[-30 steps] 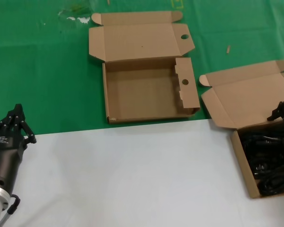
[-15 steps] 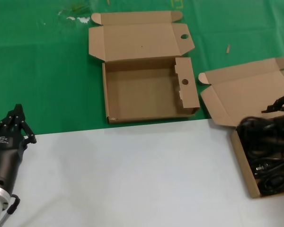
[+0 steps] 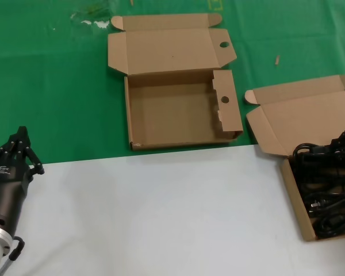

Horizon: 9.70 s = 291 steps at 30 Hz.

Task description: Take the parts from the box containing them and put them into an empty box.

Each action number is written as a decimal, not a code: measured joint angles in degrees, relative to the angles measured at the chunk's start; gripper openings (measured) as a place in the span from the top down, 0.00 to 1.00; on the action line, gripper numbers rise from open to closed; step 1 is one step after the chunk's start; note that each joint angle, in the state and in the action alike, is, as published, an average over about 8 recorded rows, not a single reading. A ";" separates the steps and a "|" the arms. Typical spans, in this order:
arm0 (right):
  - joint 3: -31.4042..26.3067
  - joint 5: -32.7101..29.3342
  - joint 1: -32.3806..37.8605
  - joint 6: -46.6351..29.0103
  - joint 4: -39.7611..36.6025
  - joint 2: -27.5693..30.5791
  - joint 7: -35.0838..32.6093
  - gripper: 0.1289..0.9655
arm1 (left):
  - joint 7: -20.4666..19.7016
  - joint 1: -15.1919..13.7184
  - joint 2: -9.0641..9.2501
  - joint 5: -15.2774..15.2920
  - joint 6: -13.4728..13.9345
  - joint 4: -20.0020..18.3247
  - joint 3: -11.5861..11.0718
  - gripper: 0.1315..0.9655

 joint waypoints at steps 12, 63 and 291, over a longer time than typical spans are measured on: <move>0.76 -0.39 1.54 -2.87 4.71 1.62 4.33 0.92 | -0.01 0.00 0.00 0.00 0.00 0.00 0.00 0.99; 2.97 0.14 -2.23 -10.93 14.75 7.66 15.68 0.88 | -0.01 0.00 0.00 0.01 0.00 0.00 0.00 0.99; 17.46 23.66 -29.20 48.26 18.20 -33.56 11.81 0.00 | 0.01 0.00 0.00 0.00 0.00 0.00 0.00 0.03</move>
